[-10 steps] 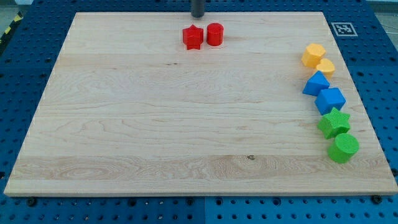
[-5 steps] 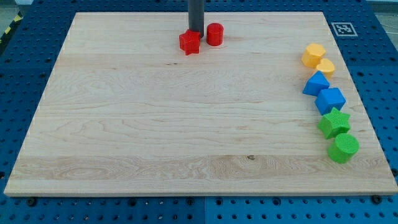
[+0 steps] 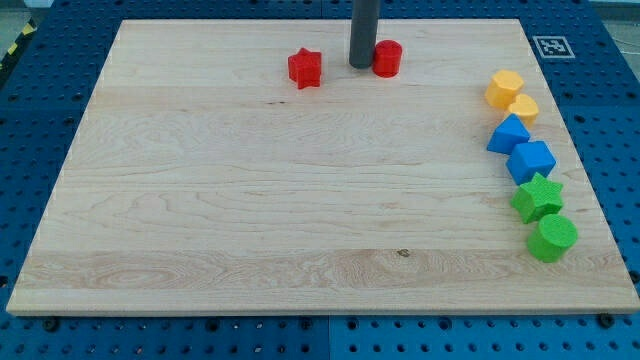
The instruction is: Slide the red circle above the yellow hexagon
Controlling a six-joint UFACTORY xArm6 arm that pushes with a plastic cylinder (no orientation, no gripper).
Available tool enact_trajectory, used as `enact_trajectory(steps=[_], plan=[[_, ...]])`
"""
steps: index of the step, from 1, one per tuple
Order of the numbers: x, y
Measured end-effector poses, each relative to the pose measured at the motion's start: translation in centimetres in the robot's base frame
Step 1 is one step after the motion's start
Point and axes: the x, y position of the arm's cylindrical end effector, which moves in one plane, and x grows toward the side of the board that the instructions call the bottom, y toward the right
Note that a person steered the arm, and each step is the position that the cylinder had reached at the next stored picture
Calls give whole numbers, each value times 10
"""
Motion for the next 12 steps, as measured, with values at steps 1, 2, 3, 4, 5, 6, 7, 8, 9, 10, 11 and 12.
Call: enact_trajectory(steps=[1, 2, 3, 4, 5, 6, 7, 8, 9, 10, 11, 12], plan=[[3, 0], [4, 11], [4, 38], [4, 50], [4, 69], [4, 69], [4, 69], [6, 77], [-6, 84], [-24, 81], [-25, 91], [-15, 128]])
